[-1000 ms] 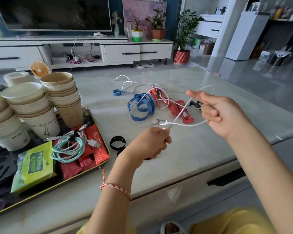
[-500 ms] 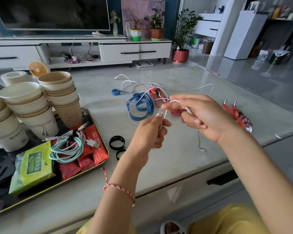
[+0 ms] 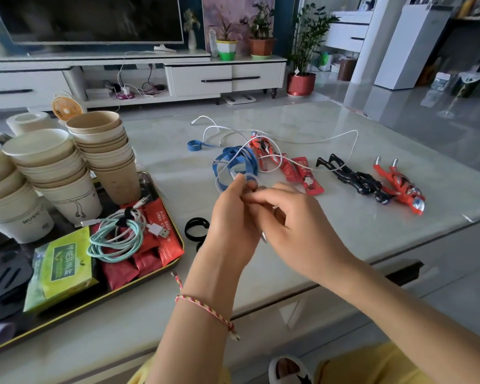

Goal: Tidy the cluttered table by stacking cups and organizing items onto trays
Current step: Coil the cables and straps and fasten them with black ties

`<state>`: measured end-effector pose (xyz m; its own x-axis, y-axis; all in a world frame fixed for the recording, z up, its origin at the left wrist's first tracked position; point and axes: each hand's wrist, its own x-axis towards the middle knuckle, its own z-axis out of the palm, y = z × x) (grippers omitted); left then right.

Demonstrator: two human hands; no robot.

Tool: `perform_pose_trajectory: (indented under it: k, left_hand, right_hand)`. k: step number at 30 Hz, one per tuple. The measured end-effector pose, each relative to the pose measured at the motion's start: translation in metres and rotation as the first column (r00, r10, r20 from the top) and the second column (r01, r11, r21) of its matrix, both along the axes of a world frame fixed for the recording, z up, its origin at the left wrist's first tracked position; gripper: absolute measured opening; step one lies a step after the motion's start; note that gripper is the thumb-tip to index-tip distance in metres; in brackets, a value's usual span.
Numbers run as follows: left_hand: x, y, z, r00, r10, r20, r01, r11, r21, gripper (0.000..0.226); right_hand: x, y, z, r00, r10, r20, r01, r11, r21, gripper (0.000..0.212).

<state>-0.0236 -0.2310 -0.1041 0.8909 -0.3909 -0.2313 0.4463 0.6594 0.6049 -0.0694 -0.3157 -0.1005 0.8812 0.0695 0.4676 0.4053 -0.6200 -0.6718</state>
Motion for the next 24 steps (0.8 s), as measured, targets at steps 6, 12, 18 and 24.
perform_pose_trajectory:
  k: [6,12,18,24]
  left_hand:
    - [0.013,0.025,0.006,0.999,-0.042,-0.021,0.036,0.974,-0.225,0.033]
    - [0.016,0.046,0.010,0.999,-0.045,0.024,0.050,0.949,-0.312,0.027]
    - [0.009,0.037,0.012,0.979,-0.185,0.086,0.201,0.946,-0.254,0.032]
    - [-0.001,0.018,0.009,0.922,-0.383,0.049,0.385,0.922,-0.048,0.028]
  right_hand:
    - [-0.005,-0.014,-0.008,0.964,0.173,-0.201,-0.153,0.982,0.112,0.010]
    - [0.004,-0.049,-0.009,0.909,0.174,-0.378,-0.214,0.974,-0.068,0.006]
    - [0.011,-0.061,-0.014,0.980,-0.103,-0.173,0.016,0.897,-0.441,0.012]
    - [0.020,-0.051,-0.008,0.835,0.216,-0.506,0.173,0.770,0.614,0.025]
